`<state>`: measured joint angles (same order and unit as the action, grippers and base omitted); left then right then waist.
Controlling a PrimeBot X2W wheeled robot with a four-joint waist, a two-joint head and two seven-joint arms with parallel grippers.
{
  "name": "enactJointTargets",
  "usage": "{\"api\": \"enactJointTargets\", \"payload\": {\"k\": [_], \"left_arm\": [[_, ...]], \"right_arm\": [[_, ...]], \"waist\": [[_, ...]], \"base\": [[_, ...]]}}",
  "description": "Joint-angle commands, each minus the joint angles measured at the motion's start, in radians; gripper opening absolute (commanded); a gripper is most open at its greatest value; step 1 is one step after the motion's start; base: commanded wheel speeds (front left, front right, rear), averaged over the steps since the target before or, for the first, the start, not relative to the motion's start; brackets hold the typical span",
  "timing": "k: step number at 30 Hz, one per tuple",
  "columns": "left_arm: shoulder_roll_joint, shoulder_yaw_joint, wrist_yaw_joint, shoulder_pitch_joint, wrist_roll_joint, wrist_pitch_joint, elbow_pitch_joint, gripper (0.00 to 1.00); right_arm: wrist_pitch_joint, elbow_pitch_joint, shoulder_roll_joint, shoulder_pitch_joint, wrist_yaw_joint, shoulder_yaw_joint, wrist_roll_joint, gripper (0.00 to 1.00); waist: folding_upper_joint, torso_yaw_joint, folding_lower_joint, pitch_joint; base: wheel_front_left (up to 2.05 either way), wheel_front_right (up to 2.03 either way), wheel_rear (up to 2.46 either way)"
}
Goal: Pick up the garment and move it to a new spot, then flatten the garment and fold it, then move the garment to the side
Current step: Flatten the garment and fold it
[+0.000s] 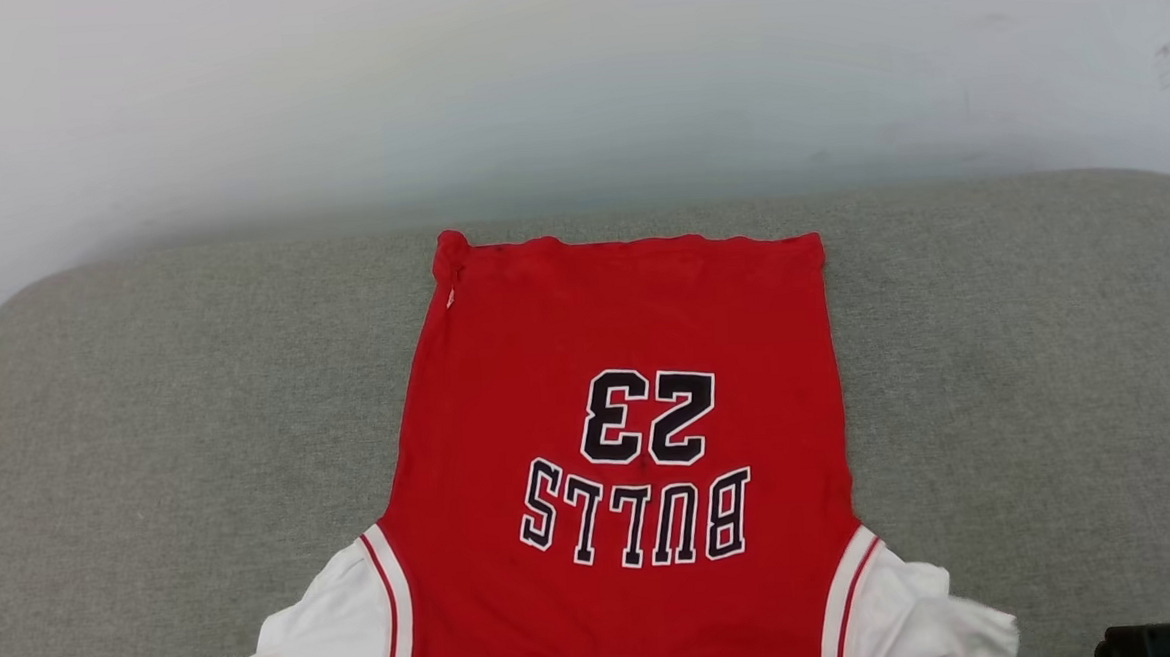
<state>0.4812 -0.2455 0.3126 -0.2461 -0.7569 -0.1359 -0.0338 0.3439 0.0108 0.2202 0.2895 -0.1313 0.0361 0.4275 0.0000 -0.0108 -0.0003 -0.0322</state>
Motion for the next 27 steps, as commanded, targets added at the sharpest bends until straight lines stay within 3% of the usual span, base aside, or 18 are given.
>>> {"api": "enactJointTargets", "payload": {"k": [1, 9, 17, 22, 27], "left_arm": [[-0.003, -0.003, 0.007, -0.002, 0.009, 0.0, 0.007, 0.0], [-0.009, -0.031, 0.01, 0.059, 0.043, -0.008, 0.063, 0.0], [-0.02, -0.053, 0.03, 0.167, 0.096, -0.017, 0.179, 0.0], [-0.051, -0.092, 0.02, 0.271, 0.139, -0.035, 0.219, 0.0], [-0.092, -0.127, -0.003, 0.355, 0.165, -0.064, 0.217, 0.0]], "right_arm": [[0.005, -0.017, -0.002, 0.009, 0.001, -0.009, -0.007, 1.0], [-0.031, -0.105, -0.033, -0.08, 0.001, -0.126, -0.016, 1.0], [-0.021, 0.006, 0.026, -0.425, 0.001, -0.217, 0.023, 1.0], [0.095, 0.126, 0.108, -0.681, 0.001, -0.23, 0.063, 1.0], [0.284, 0.227, 0.176, -0.903, 0.001, -0.208, 0.074, 1.0]], "waist": [[0.0, 0.003, 0.0003, -0.006], [0.0, 0.015, 0.0003, -0.058], [0.0, 0.053, 0.0003, -0.22], [0.0, 0.116, 0.0003, -0.347], [0.0, 0.172, 0.0003, -0.441]], "base": [[0.0, 0.0, 0.0], [0.0, 0.0, 0.0], [0.0, 0.0, 0.0], [0.0, 0.0, 0.0], [0.0, 0.0, 0.0]]}}
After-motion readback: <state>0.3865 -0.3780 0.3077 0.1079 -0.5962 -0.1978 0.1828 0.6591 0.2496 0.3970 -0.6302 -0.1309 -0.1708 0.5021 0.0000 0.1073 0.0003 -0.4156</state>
